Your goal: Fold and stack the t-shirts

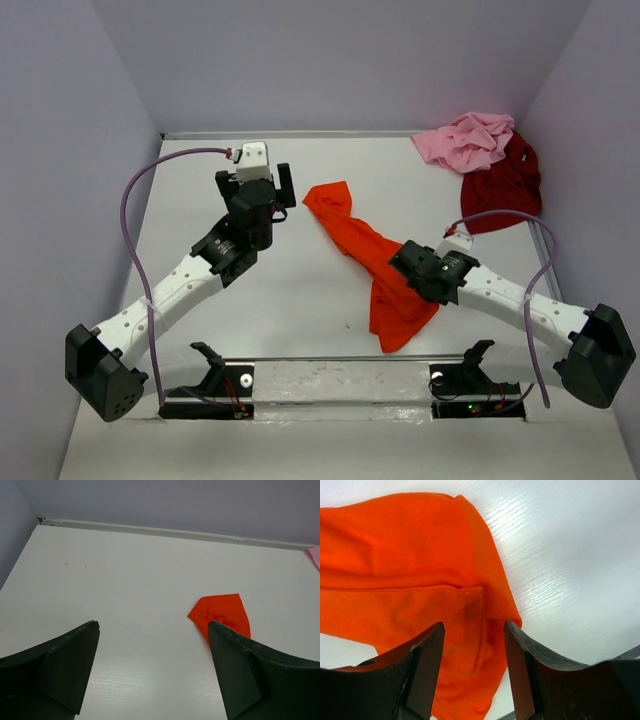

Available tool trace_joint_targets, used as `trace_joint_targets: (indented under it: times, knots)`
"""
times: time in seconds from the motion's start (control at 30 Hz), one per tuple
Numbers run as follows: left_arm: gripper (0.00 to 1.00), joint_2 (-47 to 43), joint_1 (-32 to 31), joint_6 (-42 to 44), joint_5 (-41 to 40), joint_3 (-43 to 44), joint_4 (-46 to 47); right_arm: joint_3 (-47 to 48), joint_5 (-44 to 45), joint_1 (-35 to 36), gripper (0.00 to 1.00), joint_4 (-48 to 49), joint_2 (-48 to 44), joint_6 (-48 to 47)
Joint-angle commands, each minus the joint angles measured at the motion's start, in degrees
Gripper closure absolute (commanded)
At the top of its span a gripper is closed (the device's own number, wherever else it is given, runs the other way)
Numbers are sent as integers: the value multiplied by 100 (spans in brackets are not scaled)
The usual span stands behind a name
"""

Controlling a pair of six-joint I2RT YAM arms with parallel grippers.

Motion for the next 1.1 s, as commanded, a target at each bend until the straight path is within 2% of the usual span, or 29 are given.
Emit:
trace_joint_targets:
  times: [0.0, 0.6, 1.07]
  knots:
    - [1, -147, -22, 86, -163, 190, 211, 129, 348, 39, 43, -402, -47, 396]
    - [1, -164, -127, 130, -233, 155, 246, -231, 111, 39, 44, 723, 533, 353]
    - [1, -120, -171, 148, -242, 137, 255, -547, 75, 39, 44, 855, 542, 485]
